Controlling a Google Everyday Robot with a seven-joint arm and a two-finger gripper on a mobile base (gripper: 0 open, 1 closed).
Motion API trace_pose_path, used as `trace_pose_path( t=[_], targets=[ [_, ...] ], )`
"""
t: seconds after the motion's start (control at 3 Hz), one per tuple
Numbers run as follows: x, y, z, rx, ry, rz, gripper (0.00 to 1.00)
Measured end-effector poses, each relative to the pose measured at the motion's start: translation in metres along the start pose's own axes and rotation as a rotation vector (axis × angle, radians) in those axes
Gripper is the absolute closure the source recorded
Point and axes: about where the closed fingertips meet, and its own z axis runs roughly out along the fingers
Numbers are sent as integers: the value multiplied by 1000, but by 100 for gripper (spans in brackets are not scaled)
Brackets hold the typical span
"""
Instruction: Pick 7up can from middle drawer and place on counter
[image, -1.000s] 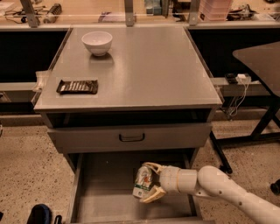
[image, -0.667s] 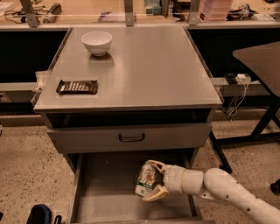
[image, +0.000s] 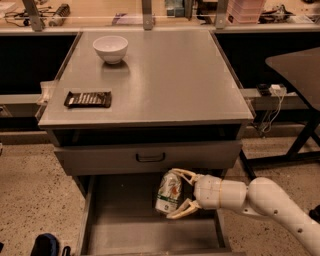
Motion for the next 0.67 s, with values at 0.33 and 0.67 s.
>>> trace_pose_path(
  t=[0.33,0.67],
  targets=[
    [-128,0,-28,-158,-58,-186,100],
    [-207,-17,-54,-251,-36,-294,100]
  ],
)
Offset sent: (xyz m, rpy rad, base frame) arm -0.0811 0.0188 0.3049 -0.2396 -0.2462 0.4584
